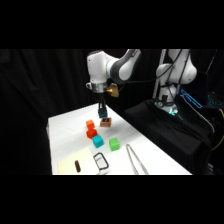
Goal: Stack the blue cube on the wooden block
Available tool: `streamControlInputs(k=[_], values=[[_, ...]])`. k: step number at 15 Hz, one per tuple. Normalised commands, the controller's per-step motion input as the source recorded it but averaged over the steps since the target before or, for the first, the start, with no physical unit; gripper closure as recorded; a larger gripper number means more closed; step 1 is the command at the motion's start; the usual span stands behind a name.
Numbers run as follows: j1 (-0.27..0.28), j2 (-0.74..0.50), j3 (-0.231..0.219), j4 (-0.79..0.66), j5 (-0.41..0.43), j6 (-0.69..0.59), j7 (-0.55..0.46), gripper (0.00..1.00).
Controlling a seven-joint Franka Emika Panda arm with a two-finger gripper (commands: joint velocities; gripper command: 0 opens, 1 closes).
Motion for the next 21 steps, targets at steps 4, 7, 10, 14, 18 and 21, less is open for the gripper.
streamControlInputs(k=[4, 7, 10, 14, 18, 21], values=[[-0.107, -0.21, -0.07, -0.21, 0.131, 0.04, -0.18, 0.75], [-0.081, -0.25, -0.061, -0.29, 0.08, 0.21, -0.18, 0.75], [-0.073, -0.22, -0.035, -0.33, 0.14, 0.32, -0.26, 0.75], [-0.051, -0.15, -0.024, -0.29, 0.125, 0.36, -0.23, 0.75], [-0.037, -0.01, -0.022, -0.2, 0.144, 0.34, -0.23, 0.75], [-0.032, 0.11, -0.015, -0.08, 0.18, 0.37, -0.23, 0.75]])
